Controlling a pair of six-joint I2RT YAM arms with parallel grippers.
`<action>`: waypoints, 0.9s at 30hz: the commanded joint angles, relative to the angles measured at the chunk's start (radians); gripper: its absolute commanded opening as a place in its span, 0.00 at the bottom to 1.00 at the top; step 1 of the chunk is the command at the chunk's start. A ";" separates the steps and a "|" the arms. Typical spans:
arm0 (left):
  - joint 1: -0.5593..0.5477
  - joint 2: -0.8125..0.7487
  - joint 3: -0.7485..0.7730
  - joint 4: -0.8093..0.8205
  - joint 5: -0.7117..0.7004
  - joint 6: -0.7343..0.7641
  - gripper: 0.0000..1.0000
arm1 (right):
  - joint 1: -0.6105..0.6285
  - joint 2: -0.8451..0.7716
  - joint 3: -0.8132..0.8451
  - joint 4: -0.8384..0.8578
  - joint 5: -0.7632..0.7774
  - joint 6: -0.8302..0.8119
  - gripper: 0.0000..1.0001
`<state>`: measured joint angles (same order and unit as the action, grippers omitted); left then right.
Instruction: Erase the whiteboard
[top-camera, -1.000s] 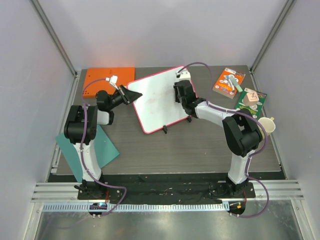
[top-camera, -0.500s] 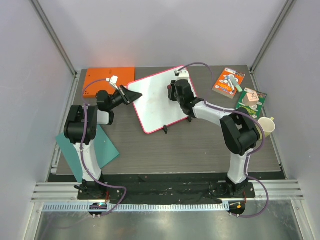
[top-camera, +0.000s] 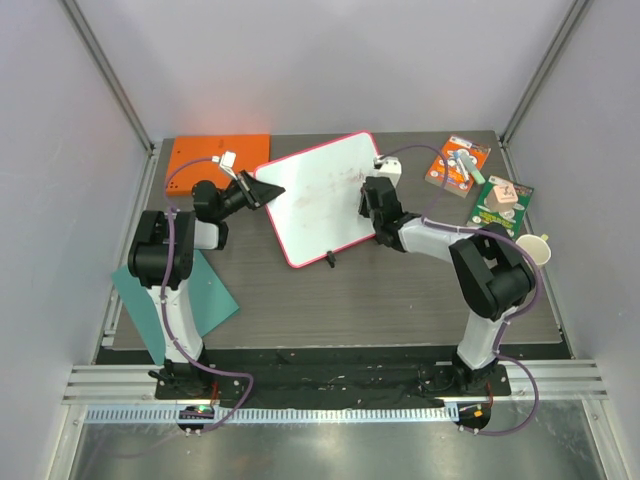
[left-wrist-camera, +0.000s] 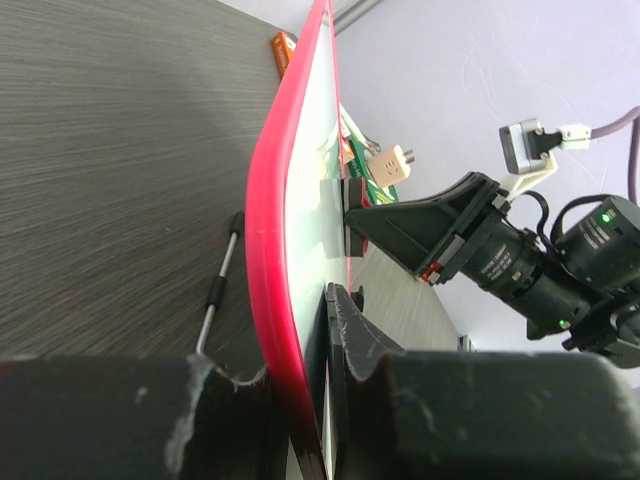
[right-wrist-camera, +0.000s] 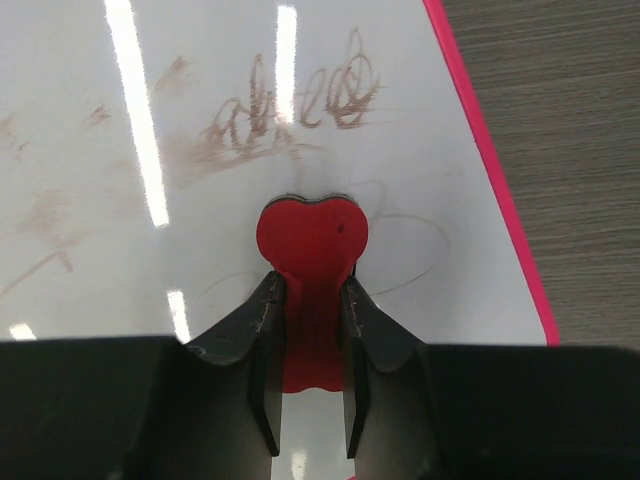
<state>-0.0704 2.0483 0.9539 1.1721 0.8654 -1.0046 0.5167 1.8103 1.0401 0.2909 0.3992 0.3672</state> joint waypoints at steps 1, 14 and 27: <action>-0.031 -0.007 0.005 -0.019 0.044 0.133 0.00 | 0.132 0.112 -0.012 -0.124 -0.089 -0.034 0.01; -0.031 -0.007 0.003 -0.019 0.044 0.133 0.00 | 0.071 0.144 -0.003 -0.127 0.029 0.067 0.01; -0.029 -0.010 0.000 -0.020 0.040 0.136 0.00 | -0.083 0.070 -0.097 -0.085 0.075 0.067 0.01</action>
<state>-0.0750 2.0480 0.9539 1.1767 0.8673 -1.0039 0.4412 1.8057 0.9768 0.3515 0.4702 0.4595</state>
